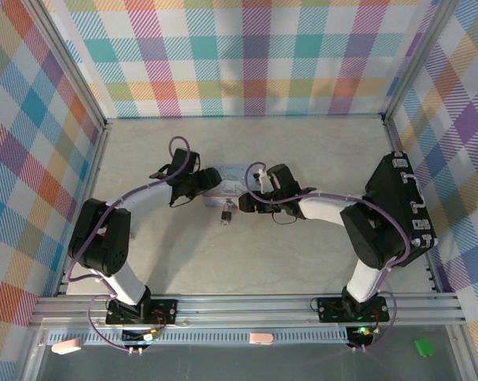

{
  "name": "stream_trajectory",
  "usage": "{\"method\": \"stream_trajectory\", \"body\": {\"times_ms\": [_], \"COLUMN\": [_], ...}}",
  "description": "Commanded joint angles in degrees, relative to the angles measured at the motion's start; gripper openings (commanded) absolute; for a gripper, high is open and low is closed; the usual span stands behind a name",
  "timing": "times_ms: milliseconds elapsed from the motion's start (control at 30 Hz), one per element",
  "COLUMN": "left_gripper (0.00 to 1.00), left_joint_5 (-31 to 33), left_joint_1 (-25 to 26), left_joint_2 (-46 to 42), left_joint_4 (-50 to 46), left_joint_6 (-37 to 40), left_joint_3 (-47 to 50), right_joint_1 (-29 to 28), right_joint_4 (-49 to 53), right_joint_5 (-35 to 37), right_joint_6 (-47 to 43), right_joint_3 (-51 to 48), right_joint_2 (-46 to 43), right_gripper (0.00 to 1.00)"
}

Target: Unlock the padlock with the key

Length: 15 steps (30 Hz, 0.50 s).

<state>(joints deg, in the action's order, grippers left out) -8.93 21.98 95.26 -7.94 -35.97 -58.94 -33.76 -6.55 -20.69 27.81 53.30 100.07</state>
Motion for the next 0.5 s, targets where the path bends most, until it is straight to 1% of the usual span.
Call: {"method": "stream_trajectory", "body": {"times_ms": [0, 67, 133, 267, 333, 467], "left_gripper": [0.68, 0.67, 0.67, 0.67, 0.67, 0.67], "left_joint_5": [-0.12, 1.04, 2.89, 8.24, 9.83, 9.36], "left_joint_1": [3.02, 4.56, 5.87, 6.59, 6.5, 6.5], "left_joint_2": [-0.26, -0.57, -1.16, -2.22, -2.62, -2.37], "left_joint_4": [1.48, 1.94, 1.81, 0.28, -0.05, -0.67], "left_joint_6": [-2.89, -4.45, -5.83, -8.16, -8.49, -8.43], "left_joint_3": [2.52, 3.98, 4.97, 6.8, 7.3, 6.24], "right_joint_1": [2.12, 2.64, 2.65, 1.91, 0.49, -3.03], "right_joint_4": [1.92, 1.68, -0.81, -11.71, -16.93, -24.2], "right_joint_5": [-1.86, -2.72, -4.09, -4.63, -3.17, 1.87], "right_joint_6": [-3.89, -3.96, -2.13, 5.61, 9.17, 13.59], "right_joint_3": [1.58, 0.75, -1.23, -8.88, -12.36, -16.12], "right_joint_2": [0.58, -0.03, -0.94, -2.29, -2.73, -3.04], "right_gripper": [0.57, 0.56, 0.55, 0.54, 0.54, 0.54]}}
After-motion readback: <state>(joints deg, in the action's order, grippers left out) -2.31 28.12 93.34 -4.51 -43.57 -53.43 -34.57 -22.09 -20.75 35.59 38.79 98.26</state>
